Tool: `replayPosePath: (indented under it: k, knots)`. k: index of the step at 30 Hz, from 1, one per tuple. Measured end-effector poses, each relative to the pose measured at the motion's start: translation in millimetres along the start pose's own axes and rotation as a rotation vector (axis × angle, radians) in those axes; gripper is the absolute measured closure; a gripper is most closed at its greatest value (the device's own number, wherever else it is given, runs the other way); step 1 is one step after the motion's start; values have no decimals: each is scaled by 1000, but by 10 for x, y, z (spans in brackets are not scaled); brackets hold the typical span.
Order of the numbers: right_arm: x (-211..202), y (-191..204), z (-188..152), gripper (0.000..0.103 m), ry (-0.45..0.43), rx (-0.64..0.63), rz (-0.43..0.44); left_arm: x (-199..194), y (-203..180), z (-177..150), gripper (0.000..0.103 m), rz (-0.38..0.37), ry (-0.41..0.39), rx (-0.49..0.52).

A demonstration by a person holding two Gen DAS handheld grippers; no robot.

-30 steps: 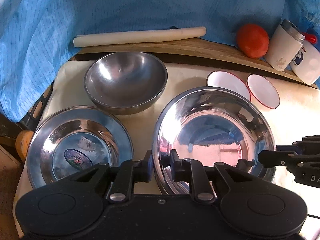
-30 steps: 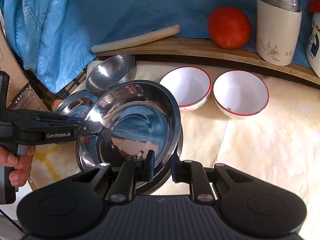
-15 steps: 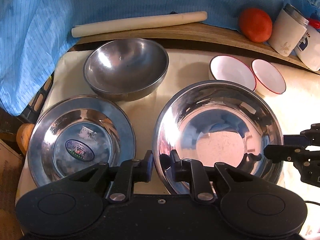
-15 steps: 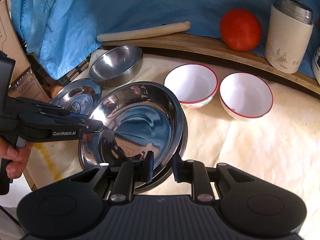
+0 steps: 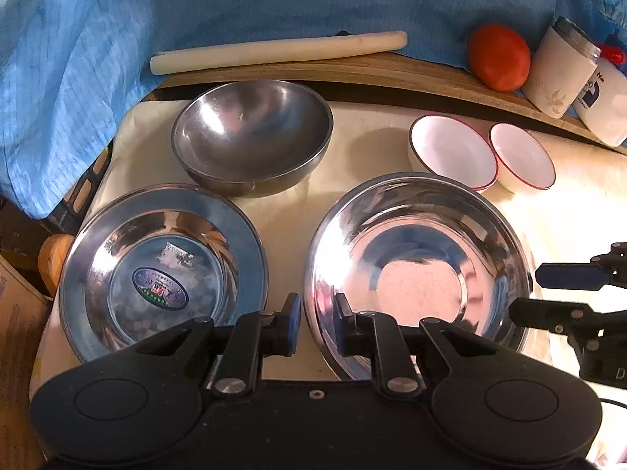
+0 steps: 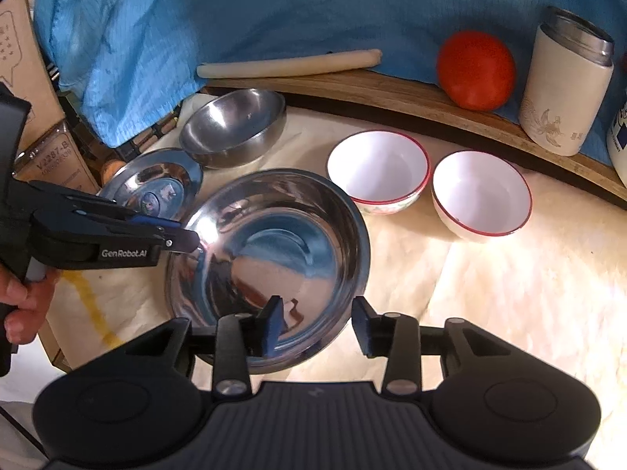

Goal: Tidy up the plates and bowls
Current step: 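Lower the large plate onto the cloth and open both tools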

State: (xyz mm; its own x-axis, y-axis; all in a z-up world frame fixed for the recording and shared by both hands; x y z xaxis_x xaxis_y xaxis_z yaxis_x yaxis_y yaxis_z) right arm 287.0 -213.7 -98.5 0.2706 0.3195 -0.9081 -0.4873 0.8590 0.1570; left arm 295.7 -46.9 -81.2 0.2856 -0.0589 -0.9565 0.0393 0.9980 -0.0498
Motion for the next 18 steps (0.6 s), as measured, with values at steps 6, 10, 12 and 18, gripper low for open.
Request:
replayPosePath:
  k: [6,10,12,18]
  knots:
    - [-66,44,-28,34,-20,-10,-1,-111,16,-70,82,-4,-29,-15]
    - [-121,80,-37,24,-39,-11,2,-242,41,-149,72,-10,-58,-33]
    - [-157,98,-49,17,-54,-14,1,-307,72,-195,65,-11,-75,-45]
    - [-253,153,-97,7,-85,-18,5,-466,234,-396,39,-6,-118,-106]
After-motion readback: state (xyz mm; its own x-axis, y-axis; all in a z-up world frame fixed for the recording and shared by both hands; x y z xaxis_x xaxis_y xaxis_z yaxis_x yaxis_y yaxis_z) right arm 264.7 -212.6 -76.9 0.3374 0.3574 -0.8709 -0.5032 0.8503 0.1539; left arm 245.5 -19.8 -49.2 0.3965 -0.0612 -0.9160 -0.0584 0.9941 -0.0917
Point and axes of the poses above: each gripper's, at about its wrist camera, not at the fingertips, and x roughly the way its jaws point, y to its left, z to its top, the point moved 4 cm from there along x, roughly the way its jaws point, and after that the axes turned 11 degrees about y, right-handed, at the moved point
